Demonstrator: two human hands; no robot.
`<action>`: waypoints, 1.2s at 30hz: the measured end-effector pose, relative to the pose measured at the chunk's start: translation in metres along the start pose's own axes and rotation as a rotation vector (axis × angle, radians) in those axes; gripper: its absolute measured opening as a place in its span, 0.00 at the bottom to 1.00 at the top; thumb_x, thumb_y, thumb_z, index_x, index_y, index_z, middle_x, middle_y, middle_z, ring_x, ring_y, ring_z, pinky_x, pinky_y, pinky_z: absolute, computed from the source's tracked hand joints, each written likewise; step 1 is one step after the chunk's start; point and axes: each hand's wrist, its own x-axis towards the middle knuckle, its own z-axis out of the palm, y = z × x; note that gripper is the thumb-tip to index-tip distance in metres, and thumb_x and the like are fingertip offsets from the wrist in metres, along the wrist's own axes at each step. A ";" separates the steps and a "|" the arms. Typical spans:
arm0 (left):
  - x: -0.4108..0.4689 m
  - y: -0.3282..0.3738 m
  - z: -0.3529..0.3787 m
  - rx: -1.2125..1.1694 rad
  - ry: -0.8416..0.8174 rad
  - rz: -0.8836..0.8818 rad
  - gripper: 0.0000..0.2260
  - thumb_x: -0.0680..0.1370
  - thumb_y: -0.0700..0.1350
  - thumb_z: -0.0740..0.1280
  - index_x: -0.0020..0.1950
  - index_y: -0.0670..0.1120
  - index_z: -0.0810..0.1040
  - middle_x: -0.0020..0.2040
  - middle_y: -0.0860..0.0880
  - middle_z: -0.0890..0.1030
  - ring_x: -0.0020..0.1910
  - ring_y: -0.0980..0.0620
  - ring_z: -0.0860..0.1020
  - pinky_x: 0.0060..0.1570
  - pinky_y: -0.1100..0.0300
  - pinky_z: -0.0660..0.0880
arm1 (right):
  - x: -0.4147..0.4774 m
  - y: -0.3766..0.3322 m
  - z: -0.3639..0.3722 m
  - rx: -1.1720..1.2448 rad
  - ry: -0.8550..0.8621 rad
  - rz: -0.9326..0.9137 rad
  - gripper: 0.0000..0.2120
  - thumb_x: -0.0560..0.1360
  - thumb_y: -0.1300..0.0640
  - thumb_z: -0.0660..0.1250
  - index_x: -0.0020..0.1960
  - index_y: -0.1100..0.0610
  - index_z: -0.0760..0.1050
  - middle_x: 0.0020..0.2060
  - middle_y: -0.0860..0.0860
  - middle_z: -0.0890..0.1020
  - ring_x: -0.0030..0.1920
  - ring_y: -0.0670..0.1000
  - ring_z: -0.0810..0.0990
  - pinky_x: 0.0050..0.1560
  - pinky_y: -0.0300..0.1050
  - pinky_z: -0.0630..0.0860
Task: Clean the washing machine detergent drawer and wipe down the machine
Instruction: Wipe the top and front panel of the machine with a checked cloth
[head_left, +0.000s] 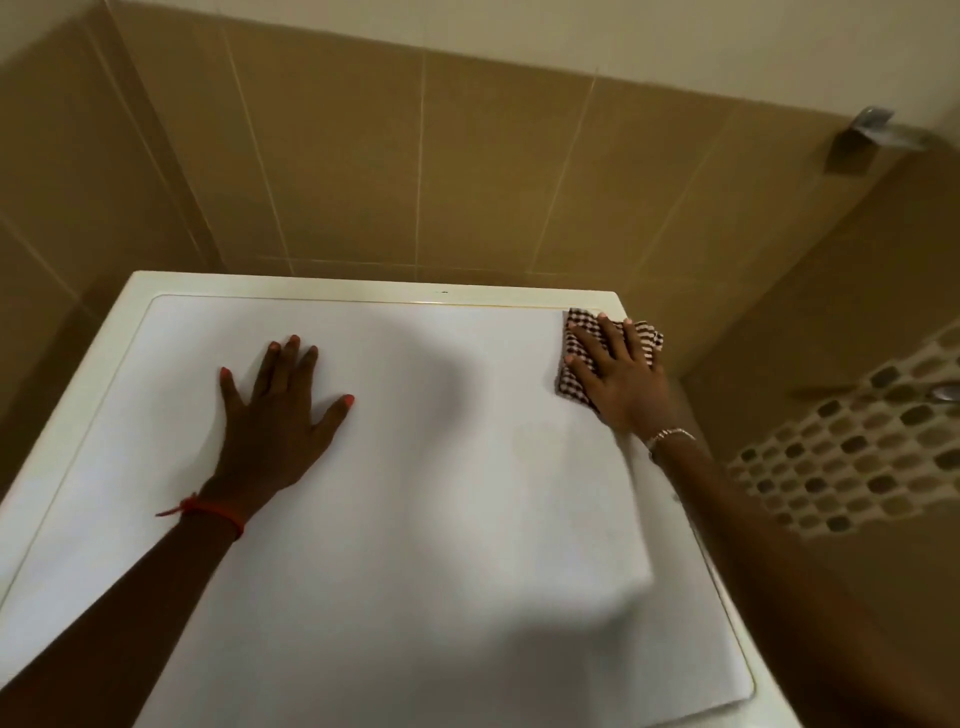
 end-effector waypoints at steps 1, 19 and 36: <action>-0.006 0.007 0.001 0.008 0.005 0.018 0.40 0.71 0.66 0.44 0.75 0.44 0.57 0.77 0.44 0.55 0.76 0.46 0.52 0.69 0.35 0.45 | 0.006 -0.008 -0.001 0.015 -0.001 0.069 0.36 0.71 0.34 0.33 0.75 0.43 0.51 0.77 0.50 0.51 0.76 0.57 0.45 0.71 0.65 0.49; -0.075 0.035 0.002 -0.014 -0.031 0.115 0.38 0.75 0.66 0.44 0.70 0.39 0.68 0.71 0.38 0.66 0.71 0.39 0.64 0.65 0.32 0.57 | -0.088 -0.015 -0.003 0.095 0.094 0.129 0.35 0.69 0.34 0.37 0.74 0.42 0.58 0.75 0.51 0.59 0.76 0.57 0.51 0.70 0.65 0.49; -0.131 0.049 -0.002 -0.026 -0.030 0.133 0.34 0.75 0.61 0.46 0.71 0.39 0.66 0.73 0.38 0.64 0.73 0.40 0.62 0.68 0.35 0.54 | -0.173 0.011 -0.003 0.075 0.010 0.049 0.41 0.68 0.29 0.27 0.74 0.40 0.55 0.76 0.49 0.53 0.76 0.56 0.45 0.72 0.64 0.49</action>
